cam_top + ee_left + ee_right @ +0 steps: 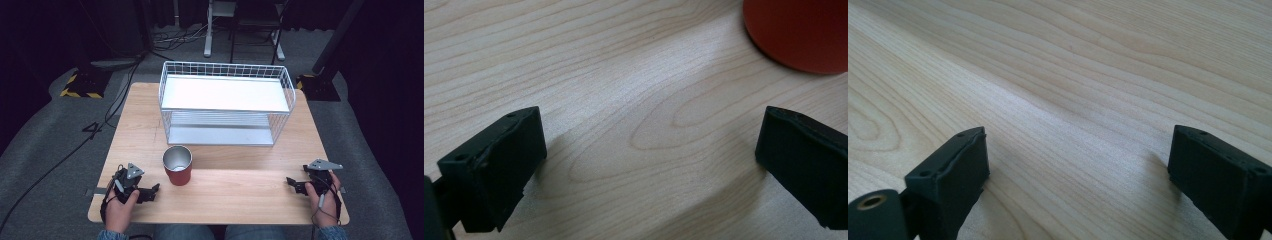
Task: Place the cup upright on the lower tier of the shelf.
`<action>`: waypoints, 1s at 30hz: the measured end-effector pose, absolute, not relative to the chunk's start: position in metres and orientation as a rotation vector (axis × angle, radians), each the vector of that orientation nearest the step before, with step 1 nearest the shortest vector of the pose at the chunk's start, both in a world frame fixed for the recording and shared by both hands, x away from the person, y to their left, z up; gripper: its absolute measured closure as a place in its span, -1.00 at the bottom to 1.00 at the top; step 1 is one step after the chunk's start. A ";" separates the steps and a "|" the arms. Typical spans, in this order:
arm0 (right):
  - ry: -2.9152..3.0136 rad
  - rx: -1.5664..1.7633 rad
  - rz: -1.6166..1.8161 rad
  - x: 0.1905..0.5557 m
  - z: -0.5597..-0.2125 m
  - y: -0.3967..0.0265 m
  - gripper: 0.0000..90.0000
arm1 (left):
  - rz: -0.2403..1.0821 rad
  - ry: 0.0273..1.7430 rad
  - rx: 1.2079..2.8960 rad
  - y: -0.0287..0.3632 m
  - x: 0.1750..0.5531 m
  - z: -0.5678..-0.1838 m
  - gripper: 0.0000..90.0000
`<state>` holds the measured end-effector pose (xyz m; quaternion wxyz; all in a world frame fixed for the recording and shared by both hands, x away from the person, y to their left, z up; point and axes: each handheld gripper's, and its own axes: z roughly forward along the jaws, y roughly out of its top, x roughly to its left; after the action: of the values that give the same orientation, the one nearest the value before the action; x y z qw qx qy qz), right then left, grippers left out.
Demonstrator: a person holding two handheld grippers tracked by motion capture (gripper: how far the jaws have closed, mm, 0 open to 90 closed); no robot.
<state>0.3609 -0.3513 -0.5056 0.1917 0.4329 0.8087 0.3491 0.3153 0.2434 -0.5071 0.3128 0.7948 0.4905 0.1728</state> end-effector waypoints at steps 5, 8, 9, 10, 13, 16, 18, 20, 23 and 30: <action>2.271 1.216 0.980 0.361 -0.506 -0.351 -0.79 | 0.460 1.294 2.094 0.243 0.315 -0.507 -1.00; 2.271 1.216 0.980 0.361 -0.506 -0.351 -0.78 | 0.456 1.271 2.111 0.243 0.314 -0.507 -0.99; 2.271 1.216 0.980 0.361 -0.506 -0.351 -0.78 | 0.461 1.273 2.109 0.243 0.314 -0.507 -0.99; 2.271 1.216 0.980 0.361 -0.506 -0.351 -0.78 | 0.464 1.266 2.109 0.242 0.313 -0.507 -0.99; 2.271 1.217 0.980 0.361 -0.506 -0.351 -0.78 | 0.458 1.267 2.097 0.242 0.311 -0.507 -0.94; 2.271 1.217 0.980 0.361 -0.506 -0.351 -0.79 | 0.470 1.266 2.076 0.241 0.309 -0.506 -0.77; 2.271 1.216 0.980 0.361 -0.506 -0.351 -0.79 | 0.481 1.243 2.078 0.241 0.308 -0.505 -0.64; 2.271 1.216 0.980 0.361 -0.506 -0.351 -0.79 | 0.461 1.235 2.048 0.238 0.307 -0.505 -0.66; 2.271 1.216 0.980 0.361 -0.506 -0.351 -0.79 | 0.457 1.201 2.010 0.234 0.305 -0.503 -0.65; 2.271 1.216 0.980 0.361 -0.506 -0.351 -0.79 | 0.504 1.093 1.934 0.221 0.300 -0.498 -0.65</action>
<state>0.3609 -0.3512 -0.5056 0.1916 0.4330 0.8087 0.3490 0.2996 0.2209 -0.4980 0.4186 0.7712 0.4356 0.2009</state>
